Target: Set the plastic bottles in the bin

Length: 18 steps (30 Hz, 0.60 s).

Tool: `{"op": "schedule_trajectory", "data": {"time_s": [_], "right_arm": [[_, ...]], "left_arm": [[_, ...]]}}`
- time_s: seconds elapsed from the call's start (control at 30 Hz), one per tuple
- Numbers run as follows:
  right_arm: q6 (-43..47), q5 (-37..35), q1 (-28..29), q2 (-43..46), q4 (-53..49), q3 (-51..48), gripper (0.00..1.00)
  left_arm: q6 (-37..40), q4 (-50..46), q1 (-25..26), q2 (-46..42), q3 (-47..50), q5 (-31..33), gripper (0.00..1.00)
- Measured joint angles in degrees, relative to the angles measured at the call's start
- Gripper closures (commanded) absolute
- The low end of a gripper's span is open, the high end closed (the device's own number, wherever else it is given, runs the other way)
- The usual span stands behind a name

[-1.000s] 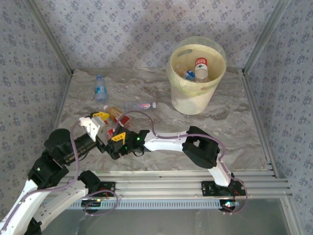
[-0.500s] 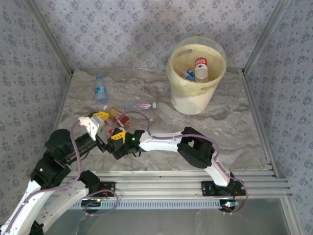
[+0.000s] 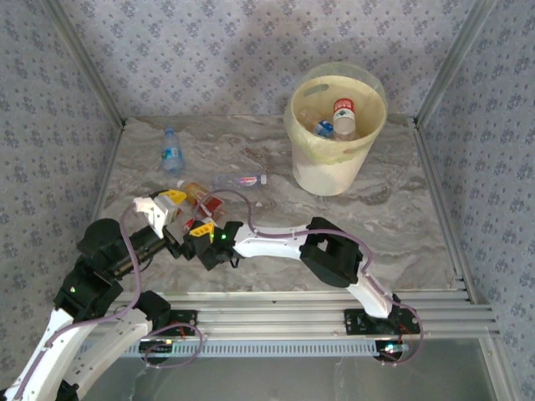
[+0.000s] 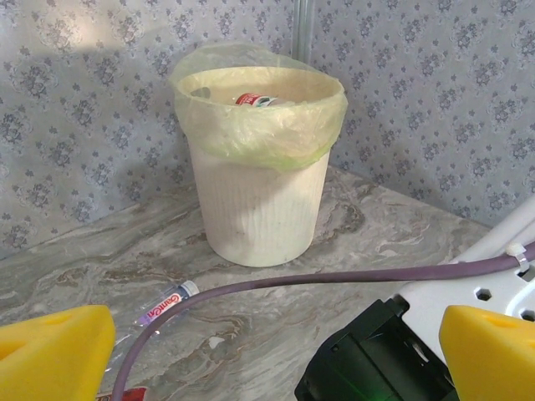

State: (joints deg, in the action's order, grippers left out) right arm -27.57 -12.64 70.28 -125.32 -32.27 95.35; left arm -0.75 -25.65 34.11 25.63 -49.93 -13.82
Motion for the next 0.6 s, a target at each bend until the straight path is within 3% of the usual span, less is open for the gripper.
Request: {"op": "schedule_trajectory", "data": {"time_s": [0.3, 0.6], "right_arm": [[1.1, -2.0, 0.0, -0.3, -2.4, 0.7, 0.39], [1.3, -2.6, -1.3, 1.3, -0.3, -2.2, 0.41]], "left_arm": [[0.0, 0.2, -0.8, 0.6, 0.0, -0.8, 0.00], [-0.4, 0.3, -1.6, 1.1, 0.1, -1.7, 0.00]]}}
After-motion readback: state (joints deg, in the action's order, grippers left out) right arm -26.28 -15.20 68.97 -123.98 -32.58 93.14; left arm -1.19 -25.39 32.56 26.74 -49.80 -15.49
